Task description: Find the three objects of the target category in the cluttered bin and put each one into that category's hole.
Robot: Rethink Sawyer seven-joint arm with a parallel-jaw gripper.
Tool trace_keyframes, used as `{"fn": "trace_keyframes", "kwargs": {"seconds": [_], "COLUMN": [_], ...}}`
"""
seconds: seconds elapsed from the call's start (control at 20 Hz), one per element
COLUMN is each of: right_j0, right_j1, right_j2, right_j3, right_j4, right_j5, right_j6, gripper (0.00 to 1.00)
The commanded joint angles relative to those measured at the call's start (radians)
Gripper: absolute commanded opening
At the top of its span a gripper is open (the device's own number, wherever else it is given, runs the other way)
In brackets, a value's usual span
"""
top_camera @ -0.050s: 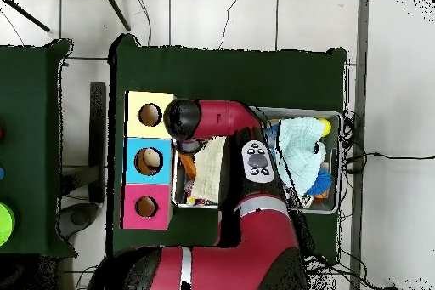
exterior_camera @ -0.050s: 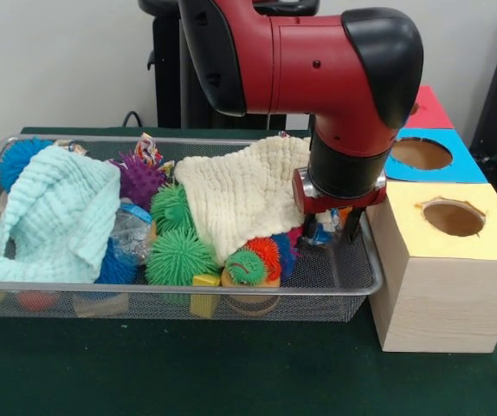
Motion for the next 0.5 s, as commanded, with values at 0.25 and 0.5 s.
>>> {"fn": "trace_keyframes", "kwargs": {"seconds": [0.25,0.5], "right_j0": [0.0,0.002], "right_j1": [0.092,0.094], "right_j2": [0.021,0.02], "right_j3": [0.072,0.065], "right_j4": [-0.055,-0.059], "right_j5": [0.19,0.201], "right_j6": [-0.023,-0.029], "gripper": [0.0,0.0]}}
